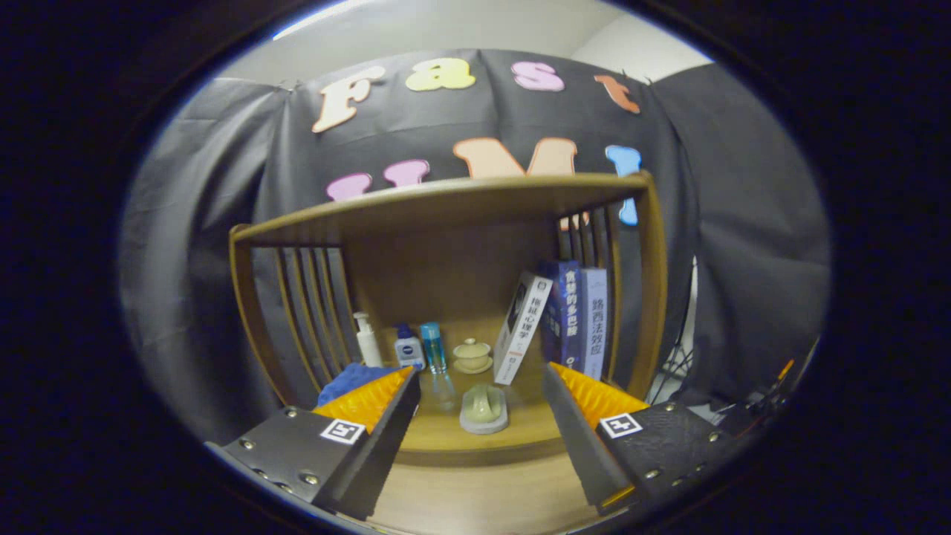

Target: Pull open the drawer, take out the items inside it, and place them on the countertop above the cabinet.

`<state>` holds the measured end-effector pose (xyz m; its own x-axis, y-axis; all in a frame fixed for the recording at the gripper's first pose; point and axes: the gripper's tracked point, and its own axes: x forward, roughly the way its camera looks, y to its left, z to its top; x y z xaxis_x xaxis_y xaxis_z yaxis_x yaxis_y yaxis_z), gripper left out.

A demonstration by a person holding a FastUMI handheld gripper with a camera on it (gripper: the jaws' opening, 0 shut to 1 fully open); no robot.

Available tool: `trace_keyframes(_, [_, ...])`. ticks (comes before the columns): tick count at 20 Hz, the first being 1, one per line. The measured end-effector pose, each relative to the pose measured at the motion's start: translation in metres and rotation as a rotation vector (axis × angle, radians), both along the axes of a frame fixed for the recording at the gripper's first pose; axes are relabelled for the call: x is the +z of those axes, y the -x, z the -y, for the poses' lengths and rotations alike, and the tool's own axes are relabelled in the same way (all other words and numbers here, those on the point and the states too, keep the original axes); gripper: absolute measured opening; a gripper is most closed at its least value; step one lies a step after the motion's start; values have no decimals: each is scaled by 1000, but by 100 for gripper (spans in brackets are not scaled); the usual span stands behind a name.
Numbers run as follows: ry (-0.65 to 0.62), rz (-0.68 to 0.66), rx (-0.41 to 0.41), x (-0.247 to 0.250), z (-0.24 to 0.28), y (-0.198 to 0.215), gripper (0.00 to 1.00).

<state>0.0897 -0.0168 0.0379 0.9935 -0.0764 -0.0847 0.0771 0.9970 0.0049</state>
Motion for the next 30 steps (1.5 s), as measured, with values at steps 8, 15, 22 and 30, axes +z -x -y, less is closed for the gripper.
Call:
trace_keyframes(8, [39,21,-37,-1,-38,99,99])
trace_keyframes(15, [86,5,30,-83,-62,144,99])
trace_keyframes(22, [0,-83,74,-177,-73,163,99])
trace_keyframes(30, [59,-222,4,-246,-37,151,99])
